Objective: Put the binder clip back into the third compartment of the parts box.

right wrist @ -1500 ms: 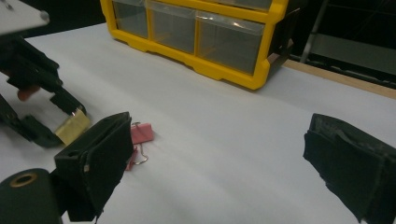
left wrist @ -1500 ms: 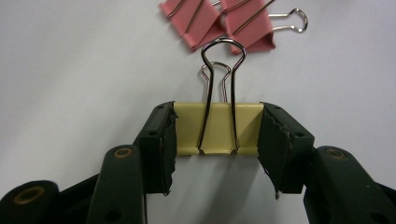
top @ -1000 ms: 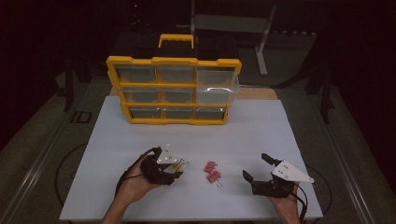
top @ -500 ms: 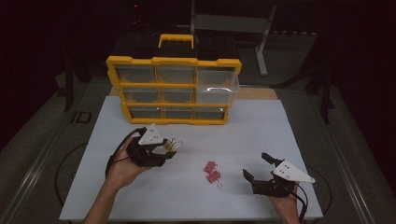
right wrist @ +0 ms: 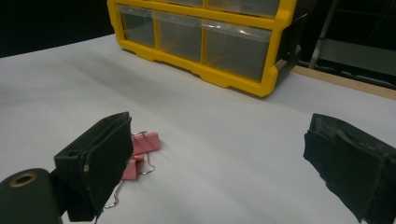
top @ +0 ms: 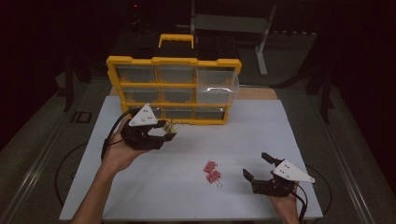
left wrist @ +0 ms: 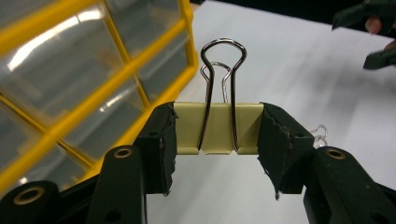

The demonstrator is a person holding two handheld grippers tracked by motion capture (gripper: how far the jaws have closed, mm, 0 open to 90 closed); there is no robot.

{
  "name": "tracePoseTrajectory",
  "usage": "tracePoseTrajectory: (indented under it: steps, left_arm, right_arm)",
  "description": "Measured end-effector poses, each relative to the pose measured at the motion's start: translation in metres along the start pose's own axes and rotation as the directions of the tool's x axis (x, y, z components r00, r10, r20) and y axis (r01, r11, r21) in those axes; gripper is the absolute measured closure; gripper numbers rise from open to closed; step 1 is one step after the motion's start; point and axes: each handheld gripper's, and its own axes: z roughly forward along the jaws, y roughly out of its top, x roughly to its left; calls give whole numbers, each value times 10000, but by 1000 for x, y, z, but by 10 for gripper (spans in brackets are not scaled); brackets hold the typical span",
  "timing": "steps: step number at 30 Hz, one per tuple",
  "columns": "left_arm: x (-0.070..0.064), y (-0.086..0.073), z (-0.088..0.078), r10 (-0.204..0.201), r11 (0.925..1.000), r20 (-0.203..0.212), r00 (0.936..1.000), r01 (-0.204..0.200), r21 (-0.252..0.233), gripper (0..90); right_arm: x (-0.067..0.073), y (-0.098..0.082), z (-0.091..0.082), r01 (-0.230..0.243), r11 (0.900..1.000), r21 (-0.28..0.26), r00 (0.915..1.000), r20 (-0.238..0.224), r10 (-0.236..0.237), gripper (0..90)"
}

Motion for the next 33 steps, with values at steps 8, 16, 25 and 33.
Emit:
tracePoseTrajectory:
  steps: [8,16,25,33]
  left_arm:
    - [11,25,-11,23,9979,7,10000,-23,-646,502]
    - [20,46,-17,100,9960,-149,9998,-113,-887,502]
    - [31,79,-20,312,9923,-352,9989,-352,-1188,502]
    - [39,101,-15,297,9871,-466,9985,-367,-1556,502]
  right_arm:
    - [-1,0,0,-77,9999,-112,10000,46,78,76]
    - [-1,0,-1,-77,9999,-110,9999,75,78,76]
    - [-3,0,-1,-121,9998,-131,9999,89,123,76]
    - [-3,0,0,-173,9998,-110,9998,107,174,76]
